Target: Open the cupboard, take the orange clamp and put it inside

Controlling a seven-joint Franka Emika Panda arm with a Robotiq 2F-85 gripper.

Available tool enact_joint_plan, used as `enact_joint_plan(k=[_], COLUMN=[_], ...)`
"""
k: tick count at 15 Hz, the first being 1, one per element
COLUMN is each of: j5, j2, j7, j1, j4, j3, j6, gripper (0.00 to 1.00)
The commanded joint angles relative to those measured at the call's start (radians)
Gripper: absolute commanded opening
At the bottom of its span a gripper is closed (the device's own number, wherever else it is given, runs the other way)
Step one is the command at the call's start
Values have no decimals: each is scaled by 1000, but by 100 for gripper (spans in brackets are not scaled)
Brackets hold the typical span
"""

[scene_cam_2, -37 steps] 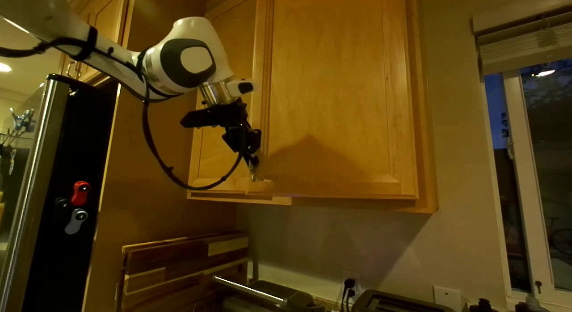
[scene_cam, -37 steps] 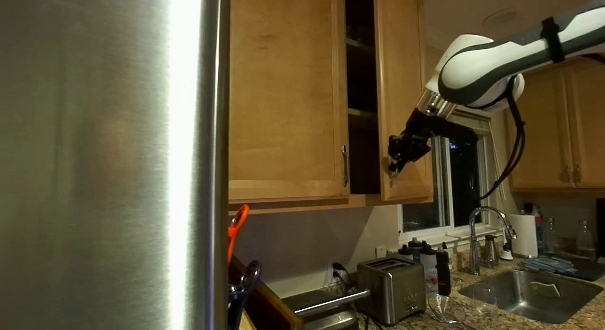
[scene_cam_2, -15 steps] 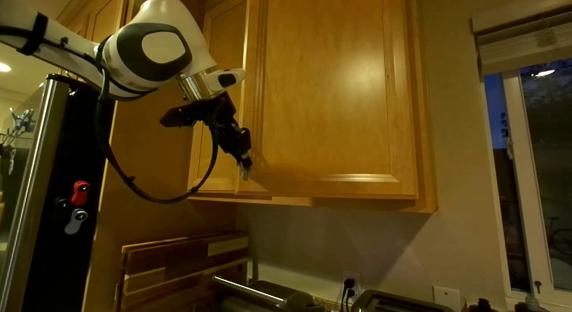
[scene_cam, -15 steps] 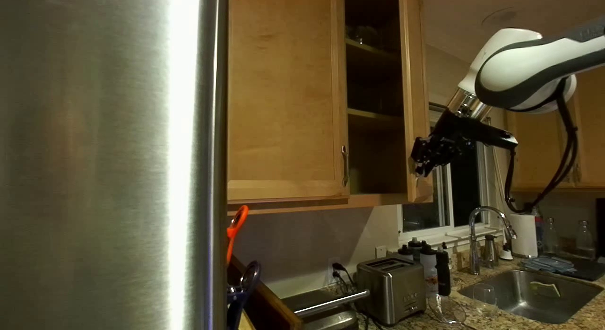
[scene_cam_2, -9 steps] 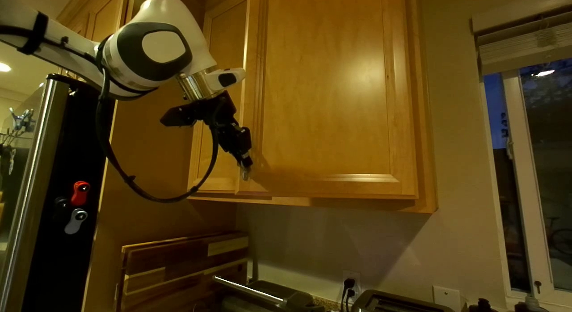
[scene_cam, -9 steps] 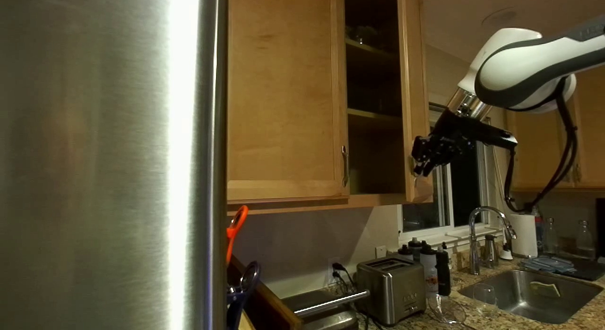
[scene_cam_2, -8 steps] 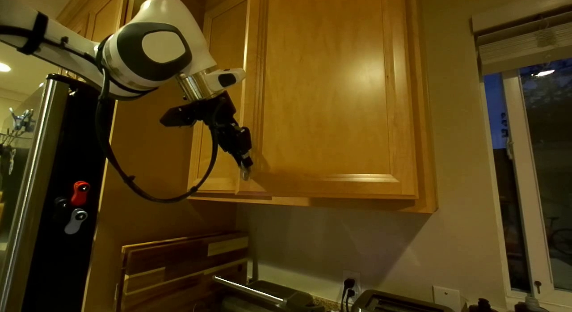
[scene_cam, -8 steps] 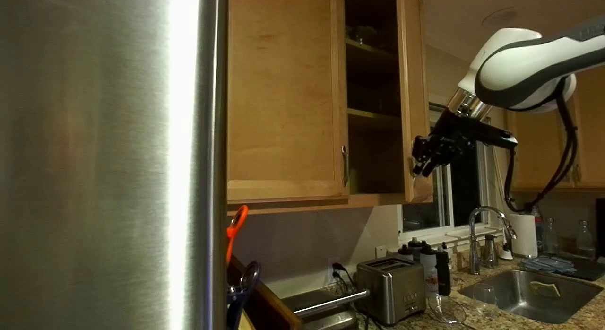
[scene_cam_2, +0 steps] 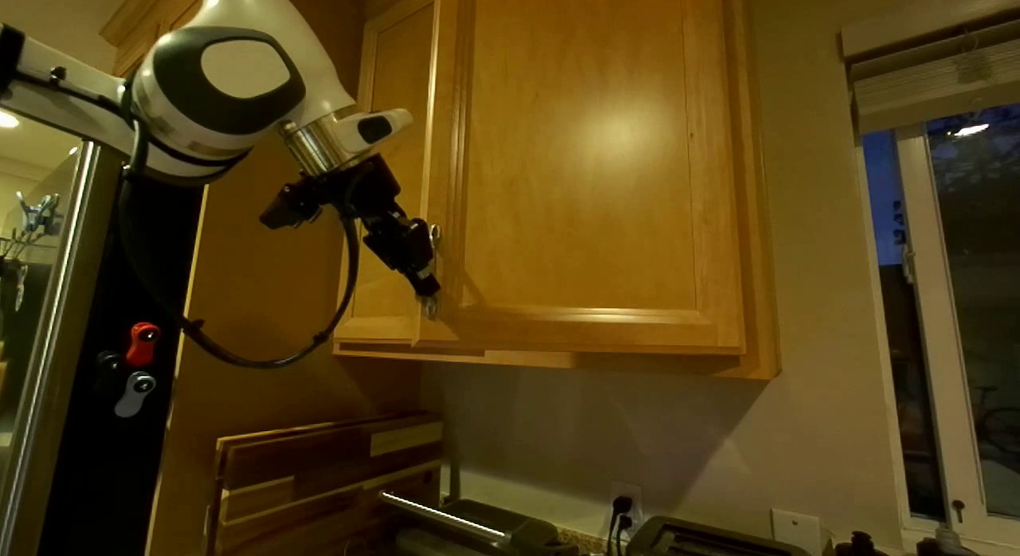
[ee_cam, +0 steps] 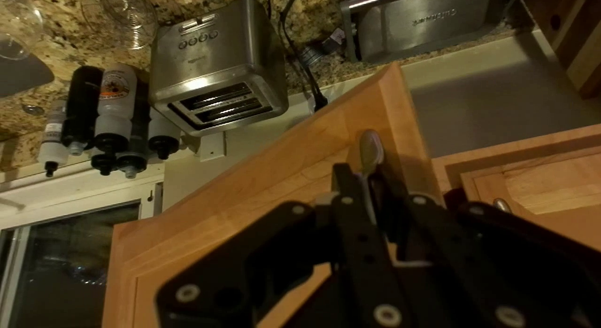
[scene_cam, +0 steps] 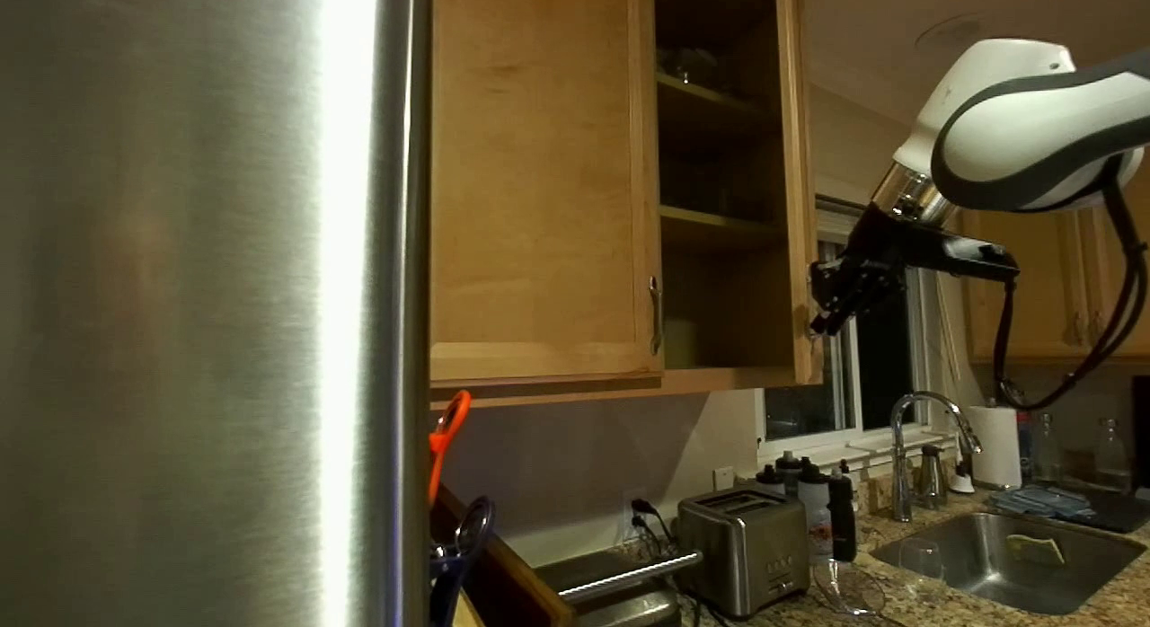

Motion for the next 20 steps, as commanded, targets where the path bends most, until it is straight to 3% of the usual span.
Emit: enact_joint_plan(k=[1, 5, 6, 8, 14, 17, 20], j5=[-23, -40, -45, -45, -31, -60, -95], j2=[-179, -257, -271, -294, -354, -281, -193], j7=[53, 49, 45, 32, 45, 111, 224], j1=[-28, -51, -54, -42, 34, -20, -104], j4=[-113, -159, -168, -178, -161, -111, -48], j3=[40, 50, 52, 53, 127, 198, 295], j6=[-47, -62, -64, -76, -194, -155, -122], gripper=[6, 5, 37, 38, 76, 96, 100])
